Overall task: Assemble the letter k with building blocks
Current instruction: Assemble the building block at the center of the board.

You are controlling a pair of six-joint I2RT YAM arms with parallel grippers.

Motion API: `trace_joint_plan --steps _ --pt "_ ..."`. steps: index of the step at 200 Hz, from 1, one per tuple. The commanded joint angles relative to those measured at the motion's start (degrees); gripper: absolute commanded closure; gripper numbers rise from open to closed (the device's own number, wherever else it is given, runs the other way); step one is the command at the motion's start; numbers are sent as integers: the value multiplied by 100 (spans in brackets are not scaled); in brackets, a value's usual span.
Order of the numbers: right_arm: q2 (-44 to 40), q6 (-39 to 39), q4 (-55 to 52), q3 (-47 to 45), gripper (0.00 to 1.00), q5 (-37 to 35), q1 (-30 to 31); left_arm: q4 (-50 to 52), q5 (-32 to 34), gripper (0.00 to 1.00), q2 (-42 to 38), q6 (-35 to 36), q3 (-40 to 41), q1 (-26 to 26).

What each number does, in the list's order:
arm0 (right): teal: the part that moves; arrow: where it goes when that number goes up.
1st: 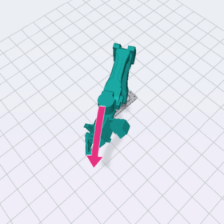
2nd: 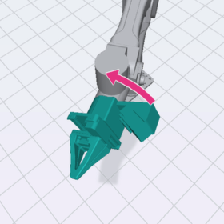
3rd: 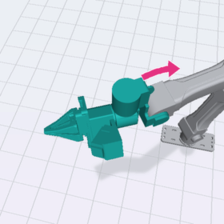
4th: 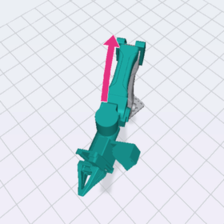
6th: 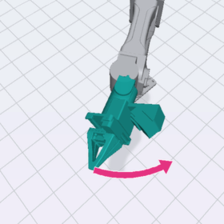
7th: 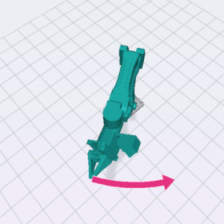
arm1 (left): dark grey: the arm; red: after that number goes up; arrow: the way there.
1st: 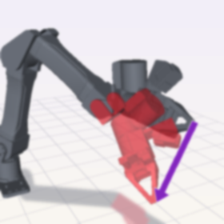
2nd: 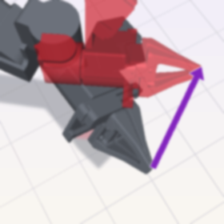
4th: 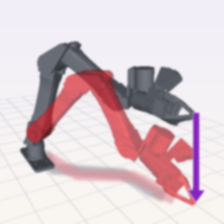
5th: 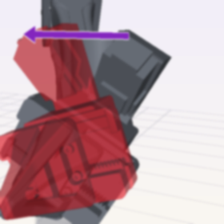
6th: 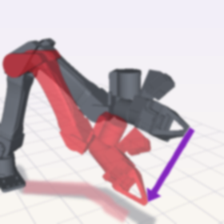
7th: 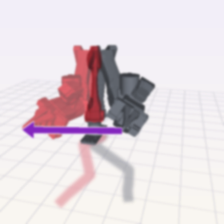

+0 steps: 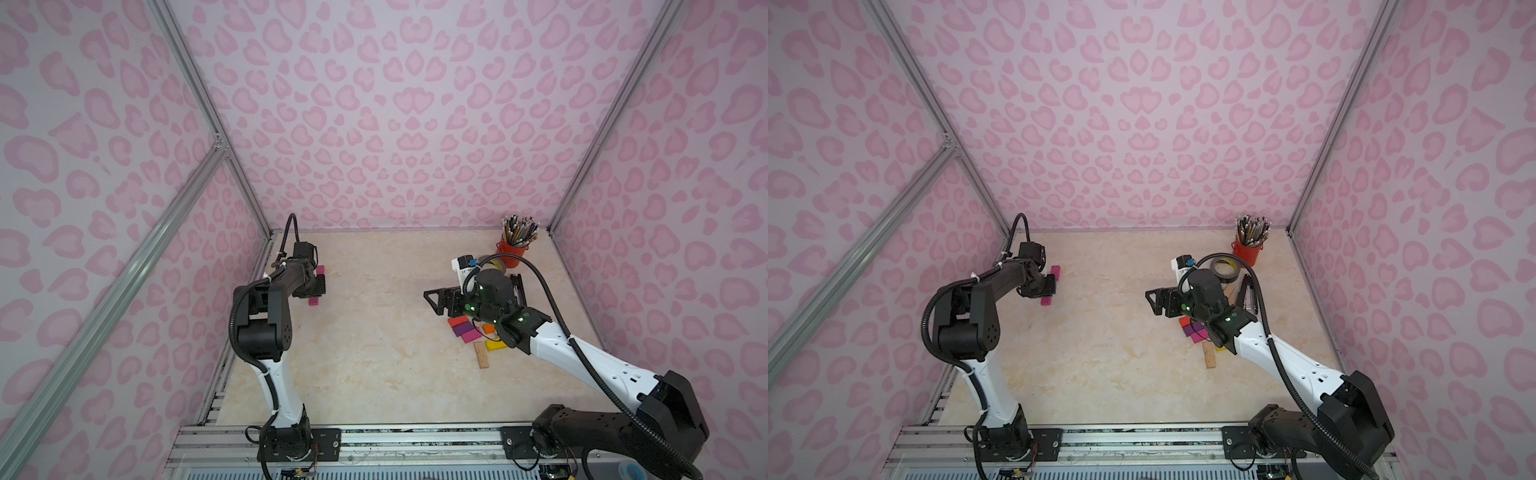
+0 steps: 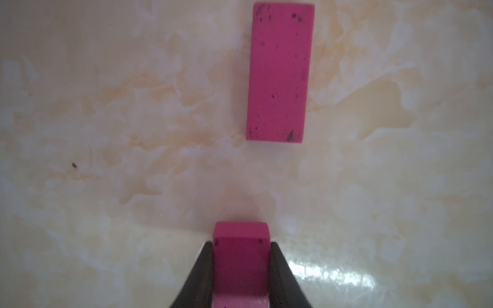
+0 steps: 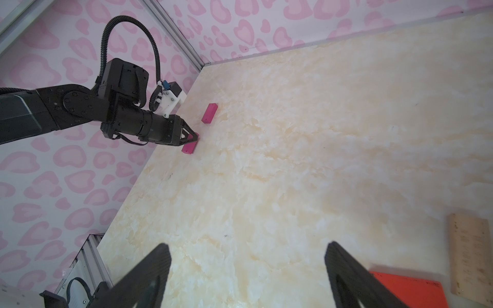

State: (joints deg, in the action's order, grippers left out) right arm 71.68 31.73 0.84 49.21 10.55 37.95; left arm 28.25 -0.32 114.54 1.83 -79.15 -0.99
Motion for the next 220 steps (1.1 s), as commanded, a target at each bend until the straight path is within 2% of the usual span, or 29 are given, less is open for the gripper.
trace_joint_plan --steps 1,59,169,220 --pt "-21 14 109 -52 8 29 -5 -61 -165 81 139 111 -196 -6" --pt "-74 106 109 -122 8 -44 -17 154 -290 77 470 90 -628 -9" --pt "-108 150 109 -140 9 -44 -47 289 -347 62 716 90 -956 -5" --pt "-67 167 109 -131 9 -33 -51 295 -355 61 778 108 -1005 -9"
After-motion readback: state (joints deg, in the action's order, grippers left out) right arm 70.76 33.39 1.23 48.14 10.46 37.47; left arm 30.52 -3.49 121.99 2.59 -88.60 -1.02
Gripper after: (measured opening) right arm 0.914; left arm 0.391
